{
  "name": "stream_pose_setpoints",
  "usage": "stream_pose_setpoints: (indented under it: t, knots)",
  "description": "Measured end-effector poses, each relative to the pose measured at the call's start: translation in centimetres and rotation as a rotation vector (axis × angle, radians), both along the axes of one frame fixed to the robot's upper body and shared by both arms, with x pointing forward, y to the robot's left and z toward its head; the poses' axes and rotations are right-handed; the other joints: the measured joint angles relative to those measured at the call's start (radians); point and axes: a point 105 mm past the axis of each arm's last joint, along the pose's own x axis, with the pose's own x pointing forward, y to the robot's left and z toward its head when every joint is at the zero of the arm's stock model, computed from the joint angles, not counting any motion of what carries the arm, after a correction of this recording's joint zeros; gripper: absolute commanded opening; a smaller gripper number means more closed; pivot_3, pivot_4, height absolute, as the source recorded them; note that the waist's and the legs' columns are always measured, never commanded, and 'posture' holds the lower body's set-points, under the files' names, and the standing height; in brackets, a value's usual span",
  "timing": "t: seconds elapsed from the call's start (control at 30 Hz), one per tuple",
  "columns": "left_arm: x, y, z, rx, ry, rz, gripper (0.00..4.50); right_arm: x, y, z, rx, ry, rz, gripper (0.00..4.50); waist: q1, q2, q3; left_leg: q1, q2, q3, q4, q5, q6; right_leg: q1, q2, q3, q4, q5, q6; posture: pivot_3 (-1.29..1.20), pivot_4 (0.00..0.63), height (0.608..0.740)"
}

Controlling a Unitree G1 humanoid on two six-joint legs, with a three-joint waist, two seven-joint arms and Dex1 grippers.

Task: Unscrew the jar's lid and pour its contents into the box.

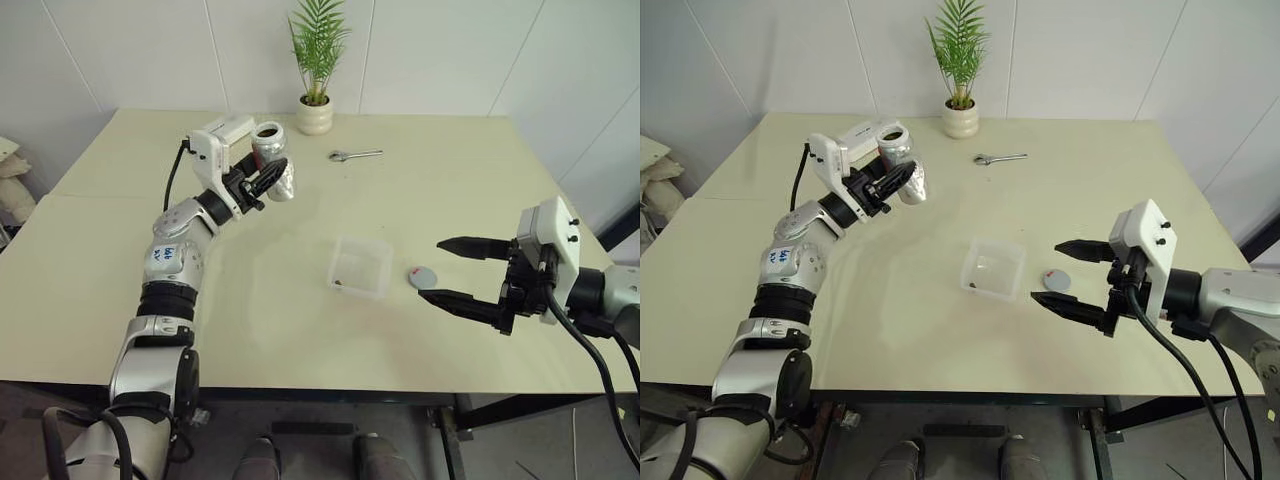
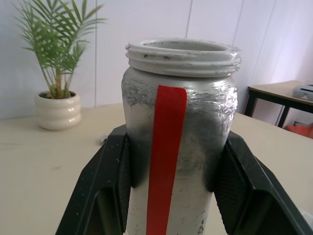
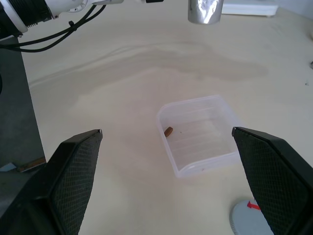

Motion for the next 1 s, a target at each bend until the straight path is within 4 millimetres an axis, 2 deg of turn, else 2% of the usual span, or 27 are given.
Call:
stream_pose_setpoints:
  t: [0.2, 0.6, 0.73, 1.0]
  knots:
    - [0.0, -1.4, -2.1, 0.085, 0.027, -0.037, 1.88, -0.4, 0.3, -0.1, 0.016, 0.019, 0.037, 4.48, -0.003, 0.000, 0.000, 0.000, 0.000, 0.000, -0.002, 0.000, 0.000, 0.001, 0.000, 0.000, -0.006, 0.001, 0.000, 0.00, 0.150, 0.740]
    - [-0.7, 0.5, -6.5, 0.175, 0.086, -0.036, 1.88, -0.7, 0.0, -0.5, 0.021, 0.041, 0.042, 4.48, 0.001, 0.000, 0.000, -0.001, 0.000, 0.000, -0.003, 0.000, 0.000, 0.002, 0.000, 0.000, -0.008, 0.001, 0.000, 0.00, 0.150, 0.740]
    - [-0.7, 0.9, -7.3, 0.193, 0.108, -0.032, 1.88, -0.8, -0.1, -0.6, 0.020, 0.046, 0.040, 4.48, 0.001, 0.000, 0.000, -0.001, 0.000, 0.000, -0.002, 0.000, 0.000, 0.002, 0.000, 0.000, -0.010, 0.002, 0.001, 0.00, 0.150, 0.740]
    - [-1.3, 1.1, -8.0, 0.198, 0.131, -0.058, 4.47, -0.9, -0.2, -0.7, 0.007, 0.047, 0.047, 4.50, 0.000, 0.000, 0.000, -0.001, 0.000, 0.000, -0.004, 0.000, 0.000, 0.002, 0.000, 0.000, -0.013, 0.002, 0.001, 0.00, 0.150, 0.740]
